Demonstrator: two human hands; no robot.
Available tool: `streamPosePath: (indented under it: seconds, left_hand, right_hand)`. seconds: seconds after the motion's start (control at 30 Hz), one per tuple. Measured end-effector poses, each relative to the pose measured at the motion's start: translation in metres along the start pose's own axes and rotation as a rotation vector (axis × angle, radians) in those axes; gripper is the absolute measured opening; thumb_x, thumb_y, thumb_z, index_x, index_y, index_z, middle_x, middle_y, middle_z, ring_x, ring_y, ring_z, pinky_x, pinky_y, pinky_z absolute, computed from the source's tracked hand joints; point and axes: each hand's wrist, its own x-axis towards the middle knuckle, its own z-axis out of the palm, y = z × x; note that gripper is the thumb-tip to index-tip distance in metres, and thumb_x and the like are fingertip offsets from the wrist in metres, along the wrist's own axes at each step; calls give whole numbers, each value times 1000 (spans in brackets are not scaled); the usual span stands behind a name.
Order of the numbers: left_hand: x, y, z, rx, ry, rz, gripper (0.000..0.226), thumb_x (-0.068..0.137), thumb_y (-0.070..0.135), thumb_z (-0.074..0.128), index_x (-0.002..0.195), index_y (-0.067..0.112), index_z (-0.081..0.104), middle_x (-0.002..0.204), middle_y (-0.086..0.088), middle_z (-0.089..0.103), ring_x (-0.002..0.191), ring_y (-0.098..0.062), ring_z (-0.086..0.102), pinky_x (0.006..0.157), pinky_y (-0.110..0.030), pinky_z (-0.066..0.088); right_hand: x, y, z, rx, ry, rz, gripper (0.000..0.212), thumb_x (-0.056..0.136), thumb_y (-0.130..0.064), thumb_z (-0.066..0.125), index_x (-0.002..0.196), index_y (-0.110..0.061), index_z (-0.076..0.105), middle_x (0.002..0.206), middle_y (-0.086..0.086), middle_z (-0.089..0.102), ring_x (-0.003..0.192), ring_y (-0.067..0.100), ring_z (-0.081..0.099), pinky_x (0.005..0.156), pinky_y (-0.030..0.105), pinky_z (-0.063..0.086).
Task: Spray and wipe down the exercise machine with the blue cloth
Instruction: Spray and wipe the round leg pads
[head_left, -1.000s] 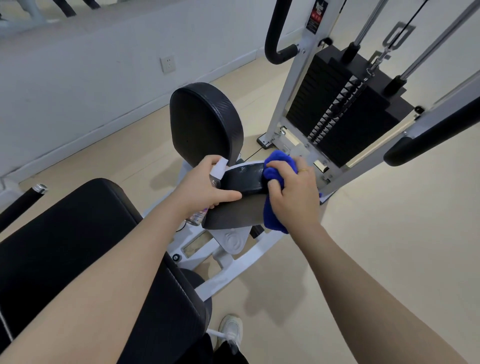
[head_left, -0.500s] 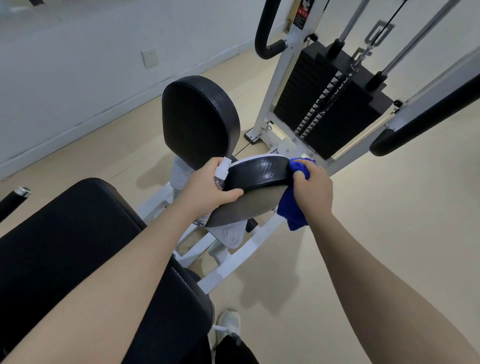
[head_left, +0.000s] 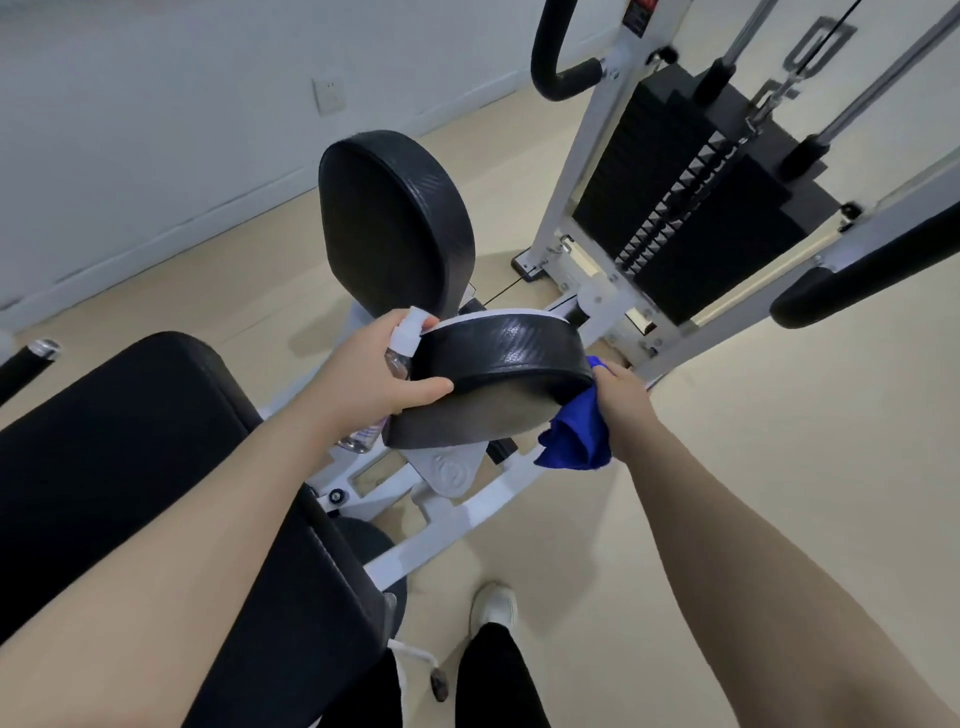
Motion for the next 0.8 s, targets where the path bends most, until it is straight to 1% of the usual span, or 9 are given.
streamPosePath:
  seconds: [0.1, 0.17, 0.23, 0.3, 0.37, 0.47, 0.57, 0.7, 0.8]
  left_hand:
    - [-7, -2, 3, -11, 24, -45, 44, 74, 21, 75, 111, 32, 53, 86, 21, 58, 75, -1, 55, 66, -21, 41]
    - [-15, -3, 6, -17, 62, -69, 45, 74, 20, 75, 111, 33, 53, 92, 19, 61, 81, -2, 57, 69, -21, 42]
    - [-18, -2, 9, -22, 84, -86, 46, 74, 20, 75, 113, 33, 53, 100, 18, 61, 88, -2, 57, 71, -20, 42]
    - [-16, 1, 10, -42, 92, -88, 46, 74, 19, 75, 112, 34, 54, 96, 19, 61, 85, -2, 57, 69, -19, 41]
    - [-14, 3, 12, -73, 88, -112, 46, 74, 18, 75, 111, 34, 54, 86, 21, 60, 77, -2, 58, 65, -18, 40]
    - [-13, 0, 10, -154, 60, -145, 40, 78, 15, 72, 110, 31, 55, 79, 14, 60, 64, -6, 57, 61, -20, 46]
    - [-10, -2, 12, -235, 104, -185, 31, 85, 14, 64, 113, 25, 55, 69, 2, 59, 54, -10, 55, 57, -27, 50]
    - [-4, -7, 26, -210, 353, -254, 31, 82, 28, 67, 109, 23, 53, 81, -2, 61, 66, -17, 59, 63, -31, 52]
    - [2, -12, 36, -165, 457, -367, 42, 73, 44, 71, 97, 16, 51, 86, -6, 61, 75, -24, 60, 63, -36, 49]
  right_hand:
    - [5, -17, 2, 60, -11, -31, 23, 87, -10, 40, 81, -19, 60, 80, 6, 58, 72, 24, 51, 61, 28, 43]
    - [-7, -15, -1, 169, -4, -157, 29, 84, -7, 41, 84, -25, 64, 84, -4, 62, 78, 17, 55, 68, 27, 46]
    - [-18, -4, -5, 190, -23, -220, 32, 86, -6, 41, 87, -28, 64, 87, -12, 62, 78, 8, 55, 68, 21, 46]
    - [-10, -3, -5, 123, -22, -181, 31, 88, -9, 38, 84, -31, 60, 89, -6, 62, 81, 13, 55, 66, 24, 44]
    - [-2, -14, -3, 59, -15, -200, 32, 87, -9, 37, 86, -31, 61, 97, -3, 63, 90, 18, 55, 72, 28, 42]
    - [-17, -25, -3, -58, 8, -583, 31, 83, -6, 43, 93, -28, 63, 99, -10, 61, 95, 12, 52, 80, 24, 36]
    - [-32, -35, -6, -362, -60, -995, 35, 74, -21, 41, 98, -23, 67, 93, -5, 59, 90, 18, 50, 76, 28, 37]
    - [-30, -60, -12, -545, -144, -1156, 34, 70, -25, 40, 89, -19, 68, 86, 2, 64, 78, 23, 53, 71, 35, 45]
    - [-38, -81, -8, -762, -313, -1288, 32, 68, -27, 40, 82, -22, 68, 79, -3, 62, 71, 22, 51, 63, 30, 42]
